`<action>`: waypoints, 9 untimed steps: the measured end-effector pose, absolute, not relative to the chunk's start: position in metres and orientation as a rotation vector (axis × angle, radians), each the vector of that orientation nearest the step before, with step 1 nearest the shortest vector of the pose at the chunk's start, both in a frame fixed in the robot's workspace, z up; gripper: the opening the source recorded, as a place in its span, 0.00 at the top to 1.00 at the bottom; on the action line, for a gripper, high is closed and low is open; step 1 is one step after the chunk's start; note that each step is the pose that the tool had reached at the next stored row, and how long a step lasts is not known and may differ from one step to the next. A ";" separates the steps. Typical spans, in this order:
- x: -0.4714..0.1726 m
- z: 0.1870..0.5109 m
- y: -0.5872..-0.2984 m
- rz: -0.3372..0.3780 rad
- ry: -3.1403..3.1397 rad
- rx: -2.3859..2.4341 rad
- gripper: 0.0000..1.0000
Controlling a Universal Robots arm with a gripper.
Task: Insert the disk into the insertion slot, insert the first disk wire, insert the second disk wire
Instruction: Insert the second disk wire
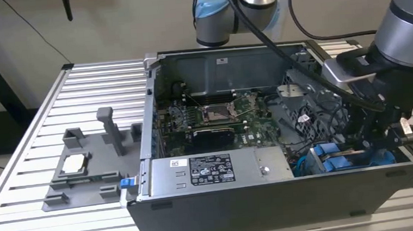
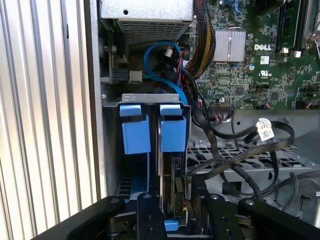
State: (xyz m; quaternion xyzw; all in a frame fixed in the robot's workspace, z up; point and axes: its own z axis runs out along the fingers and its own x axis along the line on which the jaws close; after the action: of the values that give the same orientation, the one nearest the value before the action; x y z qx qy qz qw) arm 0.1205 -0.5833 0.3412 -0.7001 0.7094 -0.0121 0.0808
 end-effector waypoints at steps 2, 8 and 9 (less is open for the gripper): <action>0.121 0.345 -0.583 -0.035 2.121 -2.093 0.62; 0.121 0.364 -0.583 -0.034 2.122 -2.094 0.62; 0.121 0.368 -0.583 -0.034 2.122 -2.094 0.62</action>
State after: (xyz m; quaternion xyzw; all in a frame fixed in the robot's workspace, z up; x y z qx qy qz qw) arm 0.1206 -0.5833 0.3678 -0.7001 0.7094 -0.0114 0.0802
